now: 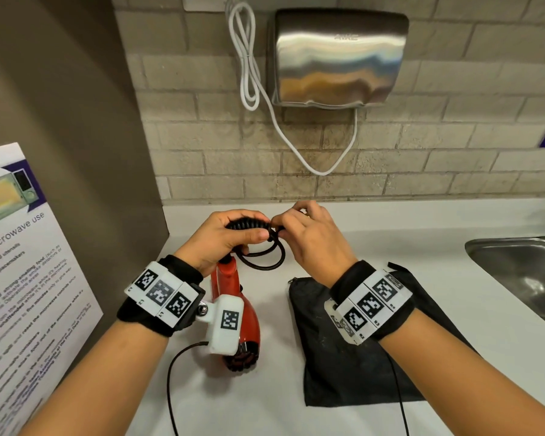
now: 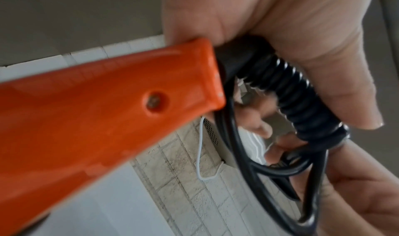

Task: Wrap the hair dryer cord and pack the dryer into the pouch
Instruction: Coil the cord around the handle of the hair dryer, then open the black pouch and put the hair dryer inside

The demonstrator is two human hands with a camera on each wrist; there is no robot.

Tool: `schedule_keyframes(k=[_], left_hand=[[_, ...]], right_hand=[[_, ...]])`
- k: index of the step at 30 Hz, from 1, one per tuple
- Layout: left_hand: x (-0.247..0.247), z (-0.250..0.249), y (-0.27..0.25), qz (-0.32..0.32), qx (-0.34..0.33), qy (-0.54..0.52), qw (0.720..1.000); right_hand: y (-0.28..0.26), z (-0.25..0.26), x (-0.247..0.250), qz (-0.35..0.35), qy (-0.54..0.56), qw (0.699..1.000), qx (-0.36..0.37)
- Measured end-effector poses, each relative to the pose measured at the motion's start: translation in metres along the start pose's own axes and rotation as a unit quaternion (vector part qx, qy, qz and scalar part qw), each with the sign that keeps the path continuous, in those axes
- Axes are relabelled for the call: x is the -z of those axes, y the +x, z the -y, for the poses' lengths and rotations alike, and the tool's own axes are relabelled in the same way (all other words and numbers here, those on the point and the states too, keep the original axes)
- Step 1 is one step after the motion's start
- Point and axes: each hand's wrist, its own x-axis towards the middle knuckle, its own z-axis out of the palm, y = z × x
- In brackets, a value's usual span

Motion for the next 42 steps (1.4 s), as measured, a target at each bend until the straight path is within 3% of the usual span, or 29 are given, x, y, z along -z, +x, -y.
schedule_keyframes(k=[5, 10, 12, 15, 17, 20, 22, 23, 25, 26, 28, 31, 36, 42], left_hand=[[-0.002, -0.002, -0.002, 0.056, 0.029, -0.044, 0.997], [-0.003, -0.003, -0.005, 0.102, 0.051, -0.068, 0.991], [-0.004, -0.001, -0.004, 0.086, 0.047, -0.069, 0.993], [-0.008, -0.001, -0.004, 0.038, 0.042, -0.059, 0.997], [-0.01, 0.0, -0.003, 0.0, 0.034, -0.044, 0.998], [-0.008, 0.002, -0.002, -0.045, 0.025, -0.05, 0.997], [-0.006, 0.003, -0.001, -0.066, 0.027, -0.072, 0.995], [-0.005, 0.002, -0.001, -0.073, 0.028, -0.084, 0.993], [-0.006, 0.002, 0.0, -0.081, 0.029, -0.092, 0.992], [-0.007, 0.002, 0.0, -0.083, 0.03, -0.091, 0.992], [-0.012, 0.002, 0.001, -0.084, 0.031, -0.089, 0.992], [-0.019, 0.001, 0.002, -0.081, 0.028, -0.084, 0.993], [-0.03, 0.001, -0.001, -0.059, 0.022, -0.077, 0.995], [-0.04, 0.002, -0.008, -0.043, 0.0, -0.082, 0.996]], right_hand=[[0.001, 0.0, 0.006, -0.083, -0.093, 0.992, 0.011], [0.0, -0.006, 0.006, -0.09, -0.13, 0.986, 0.053], [0.001, -0.005, 0.005, -0.081, -0.086, 0.992, 0.038], [0.002, -0.002, 0.005, -0.067, 0.069, 0.995, -0.011], [0.0, 0.002, 0.004, -0.049, 0.188, 0.979, -0.063], [-0.009, 0.007, -0.002, -0.058, 0.275, 0.937, -0.206], [-0.02, 0.008, -0.01, 0.008, 0.283, 0.913, -0.292], [-0.026, 0.008, -0.016, 0.099, 0.279, 0.902, -0.313], [-0.036, 0.013, -0.027, 0.333, 0.256, 0.855, -0.305], [-0.04, 0.018, -0.032, 0.416, 0.244, 0.827, -0.288], [-0.043, 0.03, -0.04, 0.493, 0.24, 0.79, -0.273], [-0.037, 0.044, -0.054, 0.535, 0.253, 0.759, -0.272], [-0.033, 0.062, -0.066, 0.565, 0.223, 0.768, -0.202], [-0.037, 0.069, -0.074, 0.514, 0.286, 0.774, -0.236]])
